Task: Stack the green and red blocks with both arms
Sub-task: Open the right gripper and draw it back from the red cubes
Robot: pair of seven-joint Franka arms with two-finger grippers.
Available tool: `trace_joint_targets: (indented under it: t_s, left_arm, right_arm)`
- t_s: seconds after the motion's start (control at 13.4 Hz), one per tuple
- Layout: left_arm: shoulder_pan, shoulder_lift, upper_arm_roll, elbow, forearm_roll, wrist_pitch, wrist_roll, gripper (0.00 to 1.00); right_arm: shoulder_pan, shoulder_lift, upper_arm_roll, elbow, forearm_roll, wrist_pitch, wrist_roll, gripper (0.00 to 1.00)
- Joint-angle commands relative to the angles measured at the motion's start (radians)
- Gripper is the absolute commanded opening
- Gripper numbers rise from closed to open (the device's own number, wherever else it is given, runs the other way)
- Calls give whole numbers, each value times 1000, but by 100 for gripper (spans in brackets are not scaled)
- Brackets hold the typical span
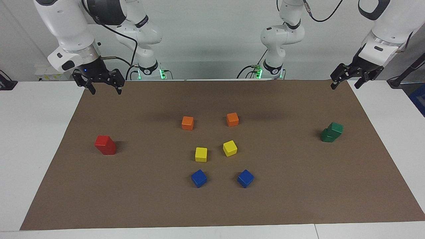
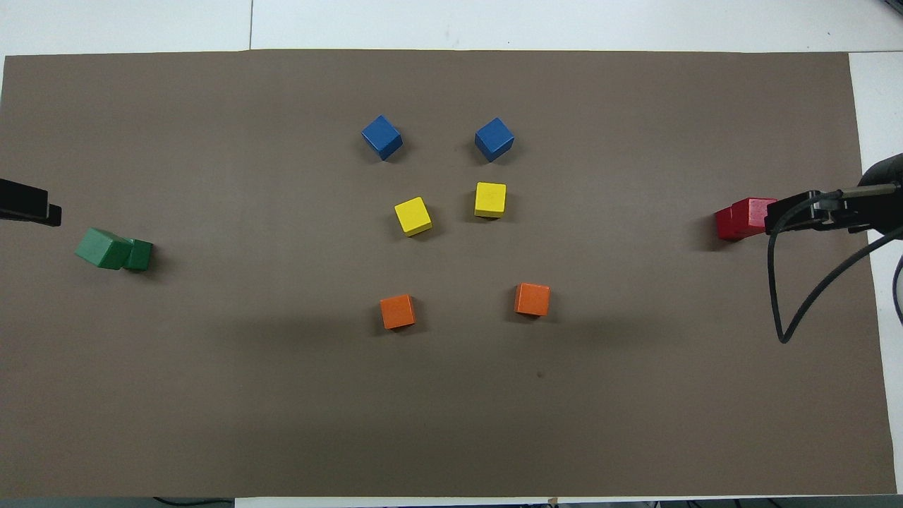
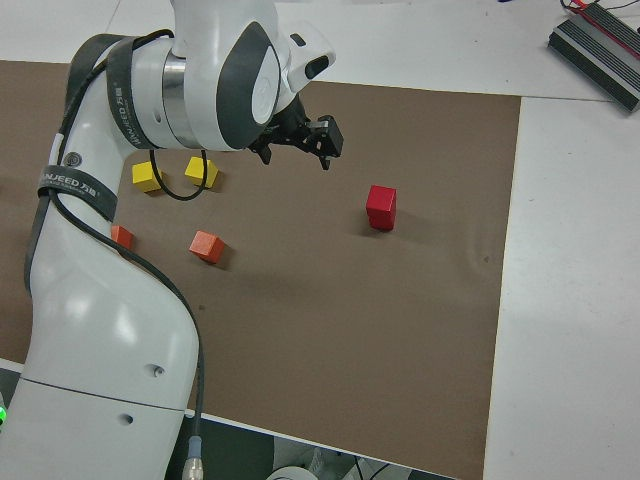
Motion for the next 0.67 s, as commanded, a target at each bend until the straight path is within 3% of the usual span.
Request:
trace_joint_targets:
  t_s: [0.0, 0.6]
  left_arm:
    - [-4, -18, 5, -25, 19, 20, -5, 100]
    - [-1, -28, 5, -50, 19, 34, -3, 100]
  right_arm:
    - [-9, 8, 2, 34, 11, -27, 3, 96]
    - [-7, 6, 2, 27, 11, -37, 8, 96]
